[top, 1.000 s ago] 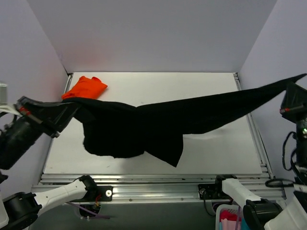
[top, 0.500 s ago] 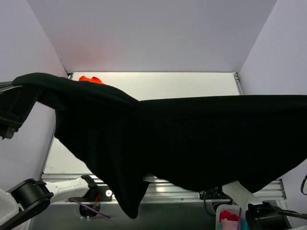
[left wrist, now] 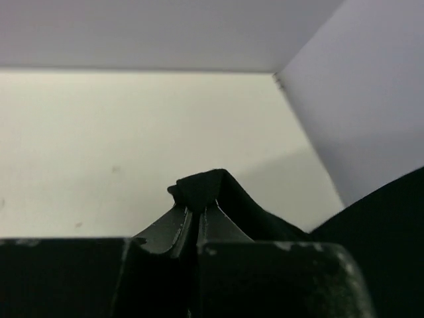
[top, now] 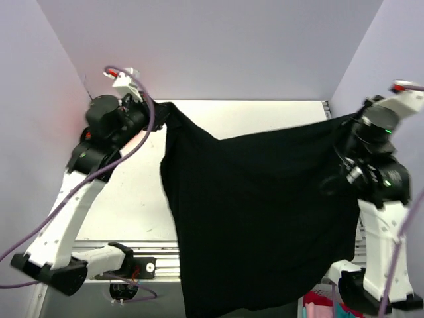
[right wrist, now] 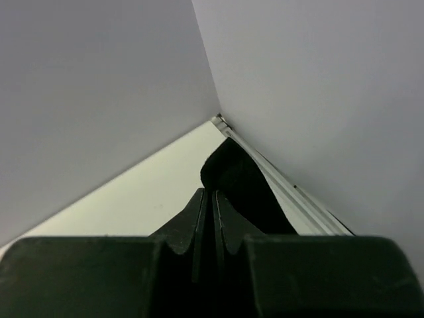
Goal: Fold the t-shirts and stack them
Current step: Flatten the tshirt out
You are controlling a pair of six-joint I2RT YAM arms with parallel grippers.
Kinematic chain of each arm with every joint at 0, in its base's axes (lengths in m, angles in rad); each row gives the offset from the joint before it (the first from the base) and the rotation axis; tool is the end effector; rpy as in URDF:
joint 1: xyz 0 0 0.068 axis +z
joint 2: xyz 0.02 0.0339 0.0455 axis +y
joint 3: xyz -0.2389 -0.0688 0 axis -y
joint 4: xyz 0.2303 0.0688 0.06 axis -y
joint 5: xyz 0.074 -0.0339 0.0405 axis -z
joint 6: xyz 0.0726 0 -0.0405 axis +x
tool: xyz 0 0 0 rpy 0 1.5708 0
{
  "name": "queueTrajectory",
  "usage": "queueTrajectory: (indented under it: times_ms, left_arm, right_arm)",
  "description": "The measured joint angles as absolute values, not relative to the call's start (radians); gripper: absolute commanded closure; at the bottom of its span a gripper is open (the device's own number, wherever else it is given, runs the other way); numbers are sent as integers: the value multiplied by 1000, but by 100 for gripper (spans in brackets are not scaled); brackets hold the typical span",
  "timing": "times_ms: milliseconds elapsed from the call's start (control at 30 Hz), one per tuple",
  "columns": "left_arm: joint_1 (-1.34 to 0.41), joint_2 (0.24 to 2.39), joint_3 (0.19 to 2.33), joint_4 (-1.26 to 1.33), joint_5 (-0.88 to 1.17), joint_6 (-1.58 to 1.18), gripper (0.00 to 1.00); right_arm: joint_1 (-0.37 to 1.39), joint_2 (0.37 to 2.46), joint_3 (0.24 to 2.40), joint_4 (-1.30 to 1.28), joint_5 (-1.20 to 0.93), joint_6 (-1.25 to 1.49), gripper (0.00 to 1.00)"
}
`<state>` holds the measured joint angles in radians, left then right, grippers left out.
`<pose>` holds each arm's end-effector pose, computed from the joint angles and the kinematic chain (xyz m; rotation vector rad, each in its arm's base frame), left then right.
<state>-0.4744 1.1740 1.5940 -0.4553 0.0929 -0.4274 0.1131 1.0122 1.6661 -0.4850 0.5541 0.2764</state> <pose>0.2279 -0.1246 0.4774 0.1134 1.6572 -0.7675 0.1767 -0.0184 0.5266 0.5647 1.3113 -0.0672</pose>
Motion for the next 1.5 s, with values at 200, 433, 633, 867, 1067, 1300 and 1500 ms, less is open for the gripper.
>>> queueTrajectory:
  times_ms: [200,433,633,867,1067,1300,1500]
  left_arm:
    - [-286,1400,1296,-305,169,-459,98]
    - [-230,1900,1468,-133,288,-461,98]
    - [-161,2286,1795,-77,354,-541,98]
    - [-130,2492,2065,-56,350,-620,98]
    - [-138,2580,2236,-30,316,-673,29]
    - [-114,2608,2267,-25,235,-728,6]
    - [-91,2530,2186,-69,195,-711,6]
  right_arm:
    - [118,1097,1234,-271,579,282,100]
    - [116,1359,1069,-10,632,290,100]
    - [94,1741,1217,150,712,268,100]
    - [72,2055,1478,172,804,265,100]
    - [17,2288,1778,97,850,332,76]
    - [-32,2349,1862,-20,904,367,0]
    - [-48,2260,1827,-113,912,404,0]
